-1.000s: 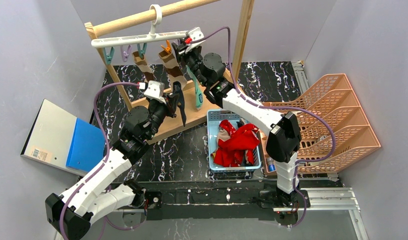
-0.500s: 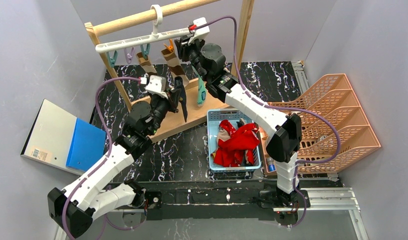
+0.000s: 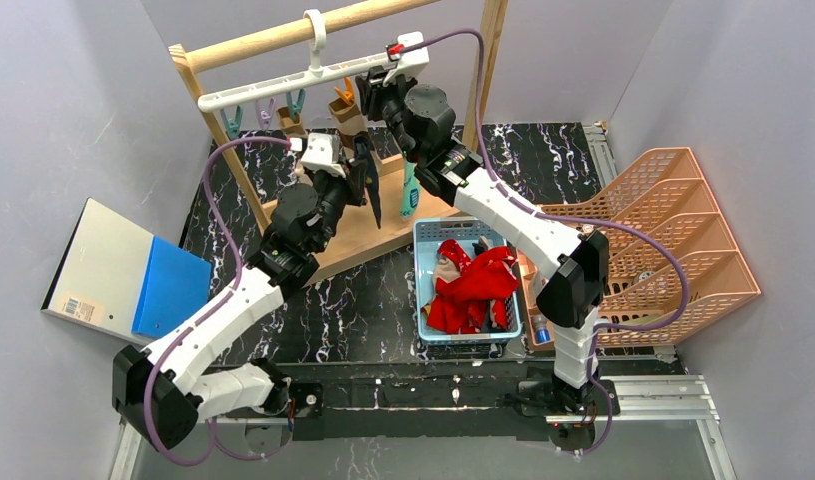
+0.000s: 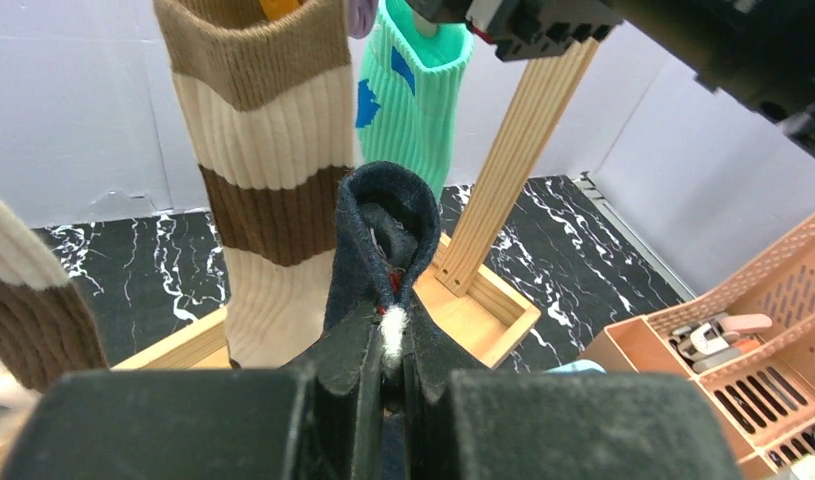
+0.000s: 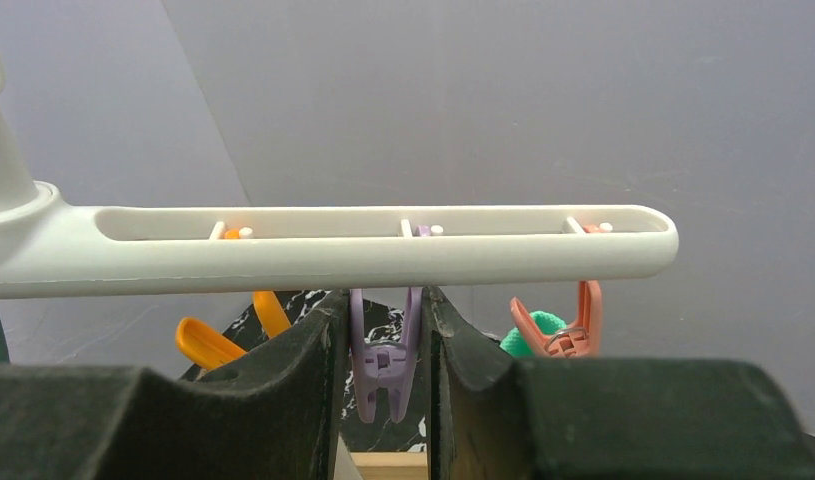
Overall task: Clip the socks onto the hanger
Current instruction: Open the clamp at the hanger, then clamp the sock onto the hanger.
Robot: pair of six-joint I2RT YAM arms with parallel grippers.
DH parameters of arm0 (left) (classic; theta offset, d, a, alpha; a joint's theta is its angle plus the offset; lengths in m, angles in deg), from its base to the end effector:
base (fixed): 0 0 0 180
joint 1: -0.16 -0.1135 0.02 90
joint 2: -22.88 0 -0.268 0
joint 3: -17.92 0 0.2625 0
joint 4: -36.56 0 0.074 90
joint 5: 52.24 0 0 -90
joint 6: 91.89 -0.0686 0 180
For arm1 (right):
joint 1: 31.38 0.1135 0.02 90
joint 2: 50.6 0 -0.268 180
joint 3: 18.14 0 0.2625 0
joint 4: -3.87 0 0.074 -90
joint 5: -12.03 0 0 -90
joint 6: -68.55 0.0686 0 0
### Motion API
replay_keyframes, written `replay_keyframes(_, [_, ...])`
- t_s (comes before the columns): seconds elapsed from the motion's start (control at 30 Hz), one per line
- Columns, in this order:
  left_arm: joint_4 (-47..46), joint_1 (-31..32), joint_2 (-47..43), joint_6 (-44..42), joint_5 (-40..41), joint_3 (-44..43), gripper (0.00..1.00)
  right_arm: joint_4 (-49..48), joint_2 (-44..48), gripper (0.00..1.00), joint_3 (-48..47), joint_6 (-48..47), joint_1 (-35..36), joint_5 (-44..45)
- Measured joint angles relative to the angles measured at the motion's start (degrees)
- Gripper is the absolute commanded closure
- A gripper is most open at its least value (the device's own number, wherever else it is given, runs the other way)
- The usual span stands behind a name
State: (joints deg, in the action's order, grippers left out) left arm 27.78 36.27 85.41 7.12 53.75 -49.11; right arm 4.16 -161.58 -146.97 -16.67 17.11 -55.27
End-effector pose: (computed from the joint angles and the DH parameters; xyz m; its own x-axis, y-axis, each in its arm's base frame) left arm 0.2489 -0.1582 0.4040 0.1285 -0.2801 -0.9513 0.3747 0.9019 -0.2149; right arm 0.3490 0.3544 0.4856 0.1620 0.2991 -0.9404 -0.4621 0.8650 0.1955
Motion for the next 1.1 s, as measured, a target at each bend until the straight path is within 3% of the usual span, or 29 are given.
replay_keyframes(1.1, [-6.1, 0.0, 14.6, 5.1, 3.4, -10.0, 1.0, 0.4, 2.4, 0.99, 2.3, 2.2, 0.0, 0.6])
